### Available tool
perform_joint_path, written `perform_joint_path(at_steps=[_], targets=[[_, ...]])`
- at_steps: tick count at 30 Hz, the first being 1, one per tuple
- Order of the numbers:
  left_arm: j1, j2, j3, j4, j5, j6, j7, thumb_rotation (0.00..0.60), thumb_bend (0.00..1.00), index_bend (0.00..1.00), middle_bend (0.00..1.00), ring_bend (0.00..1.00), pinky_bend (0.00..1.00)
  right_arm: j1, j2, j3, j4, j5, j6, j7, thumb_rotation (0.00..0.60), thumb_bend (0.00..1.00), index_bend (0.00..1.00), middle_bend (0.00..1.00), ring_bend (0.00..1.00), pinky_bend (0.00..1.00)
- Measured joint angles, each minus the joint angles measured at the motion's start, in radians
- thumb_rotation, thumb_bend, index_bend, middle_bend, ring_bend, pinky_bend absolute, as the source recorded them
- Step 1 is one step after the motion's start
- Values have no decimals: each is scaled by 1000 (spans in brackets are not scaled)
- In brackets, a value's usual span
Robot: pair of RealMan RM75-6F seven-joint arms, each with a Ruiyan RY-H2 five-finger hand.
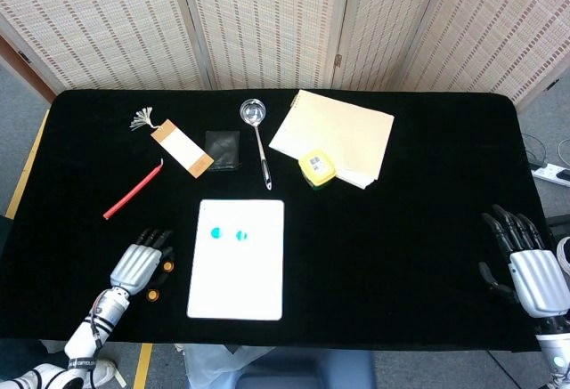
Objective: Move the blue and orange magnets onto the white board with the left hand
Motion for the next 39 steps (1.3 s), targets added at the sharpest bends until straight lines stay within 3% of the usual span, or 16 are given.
perform_joint_path(at_steps=[19, 29, 39], targets=[[8, -14, -17, 52, 20, -11, -41, 600, 408, 520, 112, 0, 0, 4, 4, 1, -18, -1, -3, -18, 600, 462, 0, 0, 0, 0], [-38, 8, -53, -37, 50, -23, -45, 600, 408, 518, 112, 0, 0, -4, 7, 0, -13, 1, 9, -9, 600, 462, 0, 0, 0, 0], [-108, -40, -91, -70, 38, -91, 31, 600, 408, 514, 112, 0, 0, -14, 7, -3, -1, 7, 16, 5, 600, 462, 0, 0, 0, 0]])
